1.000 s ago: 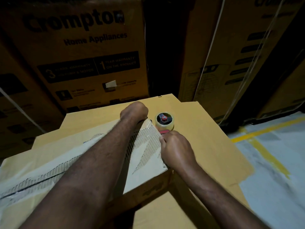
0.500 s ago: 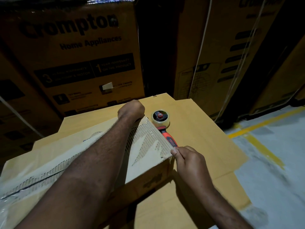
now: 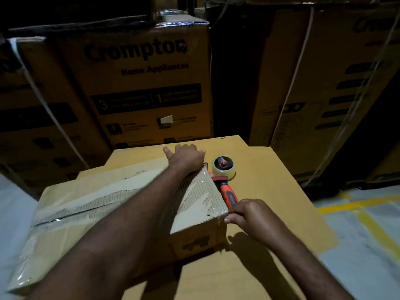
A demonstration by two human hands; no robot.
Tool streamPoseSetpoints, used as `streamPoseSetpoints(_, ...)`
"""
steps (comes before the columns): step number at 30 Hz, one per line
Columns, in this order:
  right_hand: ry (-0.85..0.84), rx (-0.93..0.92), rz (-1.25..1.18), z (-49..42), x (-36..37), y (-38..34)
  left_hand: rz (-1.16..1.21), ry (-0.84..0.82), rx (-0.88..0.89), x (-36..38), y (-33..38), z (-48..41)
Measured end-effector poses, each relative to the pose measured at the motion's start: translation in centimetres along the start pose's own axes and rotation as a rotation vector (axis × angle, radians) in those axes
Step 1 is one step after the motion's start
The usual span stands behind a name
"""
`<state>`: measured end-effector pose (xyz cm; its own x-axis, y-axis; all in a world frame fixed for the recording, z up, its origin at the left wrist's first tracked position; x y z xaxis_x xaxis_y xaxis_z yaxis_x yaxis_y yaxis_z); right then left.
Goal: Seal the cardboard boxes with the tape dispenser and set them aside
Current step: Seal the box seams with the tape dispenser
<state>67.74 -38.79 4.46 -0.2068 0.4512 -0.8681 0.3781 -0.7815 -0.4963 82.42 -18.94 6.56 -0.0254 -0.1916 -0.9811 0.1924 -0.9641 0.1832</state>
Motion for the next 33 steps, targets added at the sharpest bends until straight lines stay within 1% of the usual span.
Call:
streamPoseSetpoints(1,-0.081,0.049,0.074,-0.4,-0.5,0.0,0.0,-0.033,0.018,-0.2,-0.1,1.1)
streamPoseSetpoints(2,-0.104,0.102,0.124,-0.8,-1.6,0.0,0.014,-0.057,0.038,-0.4,-0.4,2.4)
streamPoseSetpoints(3,-0.051,0.128,0.137,-1.1,-3.1,-0.5,0.031,-0.069,0.055,-0.6,-0.7,3.9)
streamPoseSetpoints(4,0.06,0.115,0.135,-1.6,-4.6,-1.5,0.046,-0.074,0.072,-0.8,-1.0,5.6)
streamPoseSetpoints(6,0.269,0.01,0.065,-2.9,-6.5,-4.6,0.066,-0.075,0.116,-0.8,-1.2,9.1)
streamPoseSetpoints(7,0.306,-0.048,0.005,-4.0,-6.4,-6.2,0.072,-0.072,0.15,-0.6,-1.1,10.6)
streamPoseSetpoints(9,0.246,-0.137,-0.089,-6.4,-4.0,-8.9,0.068,-0.044,0.227,-0.3,-1.1,12.8)
streamPoseSetpoints(11,0.19,-0.214,-0.104,-7.8,-1.0,-10.5,0.042,-0.022,0.261,-0.2,-1.8,14.2)
streamPoseSetpoints(13,0.202,-0.25,-0.049,-8.2,0.7,-10.6,0.016,-0.031,0.228,-0.4,-3.8,15.0)
streamPoseSetpoints(17,0.275,-0.239,0.111,-8.0,0.8,-10.0,-0.018,-0.065,0.125,-0.9,-9.9,17.3)
streamPoseSetpoints(21,0.28,-0.247,0.14,-7.9,1.1,-10.2,0.016,-0.06,0.028,-1.8,-17.2,19.8)
streamPoseSetpoints(26,0.326,-0.241,0.116,-7.8,1.1,-10.2,-0.014,-0.038,-0.095,-3.2,-25.8,22.0)
streamPoseSetpoints(29,0.318,-0.203,0.124,-8.1,1.4,-9.6,0.101,0.036,-0.195,-3.4,-30.1,23.2)
streamPoseSetpoints(33,0.313,-0.174,0.221,-8.2,1.5,-9.6,0.356,0.181,-0.26,-3.2,-31.6,23.2)
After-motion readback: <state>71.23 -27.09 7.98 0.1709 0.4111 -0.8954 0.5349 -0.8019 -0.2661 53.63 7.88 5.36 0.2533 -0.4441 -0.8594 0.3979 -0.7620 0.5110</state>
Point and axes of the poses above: each hand's wrist, its own z-axis away from the middle knuckle, its own x-axis out of the palm, y = z × x, the point moved 7 cm from there along -z, towards the middle knuckle, and after that the axes turned 2 degrees about y, right-handed, at the moved point
